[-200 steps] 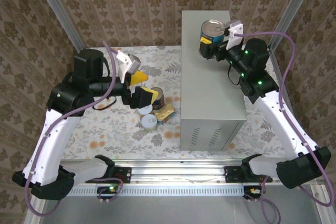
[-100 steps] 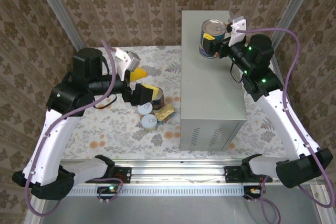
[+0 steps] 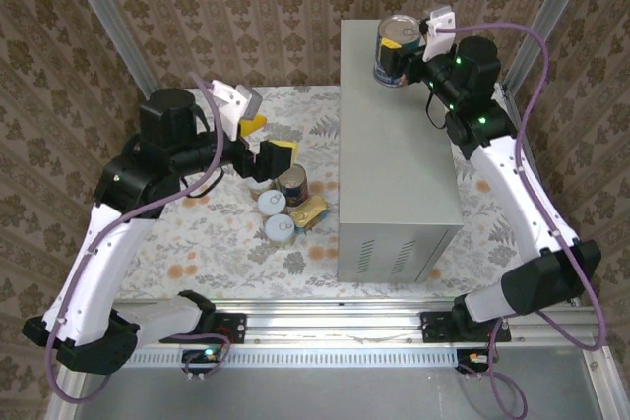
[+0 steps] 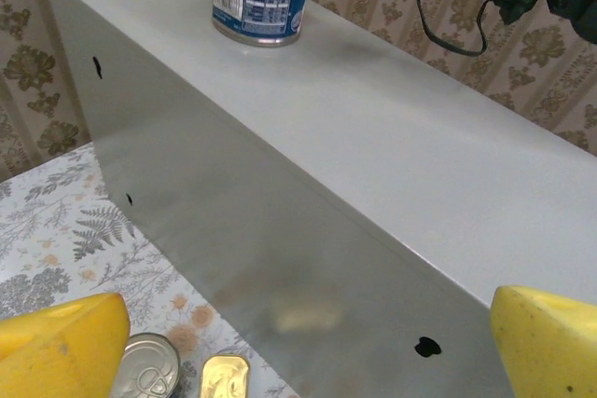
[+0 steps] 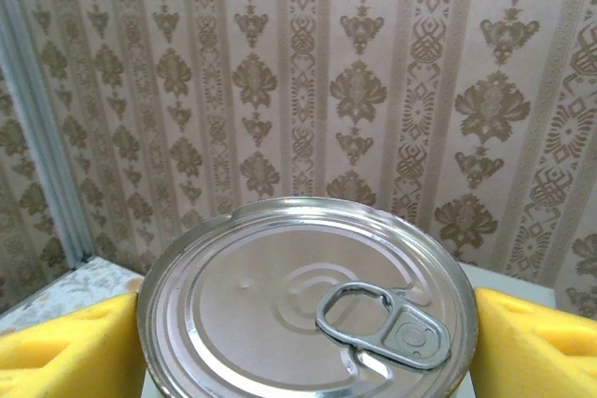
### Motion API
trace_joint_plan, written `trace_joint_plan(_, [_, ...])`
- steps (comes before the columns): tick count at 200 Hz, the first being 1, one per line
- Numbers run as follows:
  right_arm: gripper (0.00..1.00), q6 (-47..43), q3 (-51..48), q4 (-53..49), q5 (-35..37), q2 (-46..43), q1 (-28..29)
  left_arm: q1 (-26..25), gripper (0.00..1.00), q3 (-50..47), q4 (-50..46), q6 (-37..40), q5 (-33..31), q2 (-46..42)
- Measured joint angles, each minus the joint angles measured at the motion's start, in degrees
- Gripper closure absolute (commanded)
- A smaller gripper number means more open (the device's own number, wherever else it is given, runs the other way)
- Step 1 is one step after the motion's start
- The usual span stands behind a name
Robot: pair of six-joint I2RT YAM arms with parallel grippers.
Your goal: Place and organize the canned foods onto the counter
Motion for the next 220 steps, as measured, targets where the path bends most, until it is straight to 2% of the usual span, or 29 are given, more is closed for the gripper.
trace_joint_plan(47, [0.19, 0.02, 5.90, 1.27, 2.80, 6.56, -1.97, -0.24, 0.00, -4.15, 1.27, -0.85, -1.36, -0.66])
trace_joint_plan(82, [0.18, 0.02, 6.73, 2.27, 2.93, 7.87, -3.30, -0.24, 0.00, -5.22, 1.84, -1.03, -1.84, -1.09])
trace_joint_plan(171, [0.00, 0.48, 6.80, 0.87, 3.02, 8.28, -3.50, -0.24, 0.00, -6.69, 3.19, -1.05, -1.99, -1.09])
trace_joint_plan(220, [0.00, 0.37, 6.80, -0.22, 2.95, 7.76, -2.78, -0.24, 0.00, -6.86, 3.13, -1.03, -4.98, -0.46])
